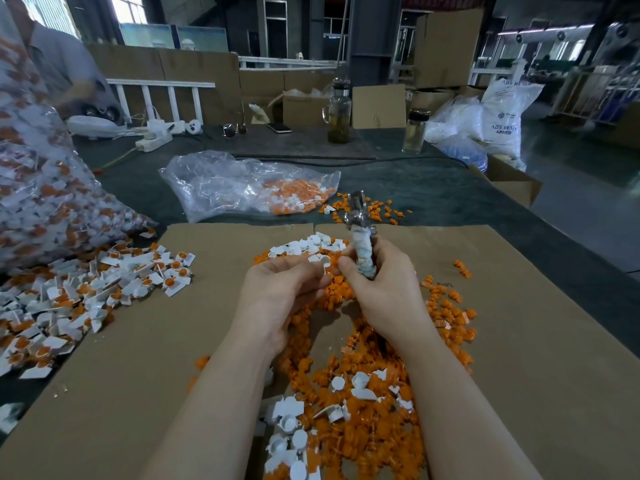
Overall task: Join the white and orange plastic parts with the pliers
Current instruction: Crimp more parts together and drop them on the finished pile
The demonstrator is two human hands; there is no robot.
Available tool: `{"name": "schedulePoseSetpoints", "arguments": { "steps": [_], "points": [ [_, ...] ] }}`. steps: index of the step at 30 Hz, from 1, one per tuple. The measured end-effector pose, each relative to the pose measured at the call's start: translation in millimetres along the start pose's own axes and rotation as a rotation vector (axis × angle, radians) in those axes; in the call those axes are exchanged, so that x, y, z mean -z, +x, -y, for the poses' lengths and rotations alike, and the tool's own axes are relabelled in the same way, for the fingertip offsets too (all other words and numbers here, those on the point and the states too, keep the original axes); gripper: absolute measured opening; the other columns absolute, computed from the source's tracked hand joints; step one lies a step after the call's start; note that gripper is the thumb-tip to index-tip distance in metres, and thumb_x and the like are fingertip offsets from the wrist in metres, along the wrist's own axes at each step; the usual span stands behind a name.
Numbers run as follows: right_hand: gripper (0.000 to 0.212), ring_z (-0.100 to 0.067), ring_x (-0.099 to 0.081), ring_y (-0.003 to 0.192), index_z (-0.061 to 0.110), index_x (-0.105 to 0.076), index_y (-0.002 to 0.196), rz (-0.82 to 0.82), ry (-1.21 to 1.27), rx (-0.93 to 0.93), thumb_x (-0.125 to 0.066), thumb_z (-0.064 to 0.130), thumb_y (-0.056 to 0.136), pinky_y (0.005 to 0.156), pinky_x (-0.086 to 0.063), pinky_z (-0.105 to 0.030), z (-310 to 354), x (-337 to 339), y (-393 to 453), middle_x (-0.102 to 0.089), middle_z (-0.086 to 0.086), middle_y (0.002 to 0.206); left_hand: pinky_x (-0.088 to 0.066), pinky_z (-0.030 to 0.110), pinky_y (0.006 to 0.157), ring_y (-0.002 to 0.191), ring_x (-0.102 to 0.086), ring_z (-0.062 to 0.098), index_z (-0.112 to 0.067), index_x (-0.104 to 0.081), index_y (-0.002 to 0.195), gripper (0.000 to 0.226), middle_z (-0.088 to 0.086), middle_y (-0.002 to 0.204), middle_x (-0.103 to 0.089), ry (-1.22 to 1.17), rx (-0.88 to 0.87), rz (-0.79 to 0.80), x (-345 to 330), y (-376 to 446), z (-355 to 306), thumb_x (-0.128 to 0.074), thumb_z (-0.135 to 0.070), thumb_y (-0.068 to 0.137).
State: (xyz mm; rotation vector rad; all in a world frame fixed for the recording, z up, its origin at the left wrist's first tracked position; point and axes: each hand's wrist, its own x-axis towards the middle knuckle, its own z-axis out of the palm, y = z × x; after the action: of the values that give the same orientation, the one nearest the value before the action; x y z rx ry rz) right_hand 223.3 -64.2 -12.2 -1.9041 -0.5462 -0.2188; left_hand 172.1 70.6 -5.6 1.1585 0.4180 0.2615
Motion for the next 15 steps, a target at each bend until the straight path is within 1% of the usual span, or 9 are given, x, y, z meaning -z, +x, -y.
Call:
{"name": "schedulePoseSetpoints", "arguments": {
  "steps": [3,5,11,13,15],
  "points": [
    [0.008,-0.001,-0.061,0.080,0.025,-0.061,0.097,-0.021,0.007,0.031,-0.066,0.024,0.091,0.065,-0.047,-0.011,-0.3,-1.8,-0.5,-0.064,0.013,0.083,-0.057,0.021,0.058,0.070,-0.074,0.018,-0.002,-0.067,0.094,0.012,0.011,0.072,-0.074,-0.001,-0.004,0.019,-1.9,-1.5,0.7,-0.072,-0.001,0.083],
    [0.007,-0.002,-0.062,0.080,0.024,-0.062,0.096,-0.044,-0.001,0.050,-0.067,0.024,0.091,0.065,-0.048,-0.013,-0.2,-3.1,-0.9,-0.065,0.012,0.082,-0.056,0.021,0.057,0.070,-0.075,0.018,-0.001,-0.068,0.090,0.009,0.012,0.073,-0.075,-0.007,-0.006,0.041,-3.1,-2.5,0.9,-0.073,-0.001,0.082],
    [0.011,-0.007,-0.062,0.074,0.019,-0.063,0.093,-0.121,-0.039,0.067,-0.067,0.028,0.089,0.068,-0.054,-0.036,-0.1,-5.7,-2.0,-0.064,0.008,0.078,-0.056,0.021,0.057,0.070,-0.074,0.018,0.000,-0.071,0.090,0.010,0.015,0.076,-0.075,-0.036,-0.056,0.067,-4.5,-4.7,0.6,-0.074,-0.002,0.081],
    [0.014,-0.008,-0.061,0.072,0.017,-0.063,0.092,-0.144,-0.051,0.069,-0.069,0.029,0.088,0.067,-0.054,-0.039,0.3,-6.8,-2.1,-0.064,0.008,0.076,-0.056,0.021,0.057,0.070,-0.074,0.019,0.000,-0.072,0.089,0.010,0.016,0.077,-0.075,-0.040,-0.080,0.056,-5.0,-4.9,1.5,-0.075,-0.002,0.080],
    [0.015,-0.009,-0.060,0.070,0.016,-0.063,0.091,-0.164,-0.074,0.090,-0.069,0.029,0.088,0.065,-0.054,-0.040,0.9,-7.7,-2.3,-0.063,0.009,0.075,-0.056,0.021,0.057,0.071,-0.075,0.020,0.000,-0.072,0.088,0.009,0.018,0.078,-0.075,-0.045,-0.104,0.042,-4.8,-4.8,2.2,-0.075,-0.002,0.080]
  ]
}}
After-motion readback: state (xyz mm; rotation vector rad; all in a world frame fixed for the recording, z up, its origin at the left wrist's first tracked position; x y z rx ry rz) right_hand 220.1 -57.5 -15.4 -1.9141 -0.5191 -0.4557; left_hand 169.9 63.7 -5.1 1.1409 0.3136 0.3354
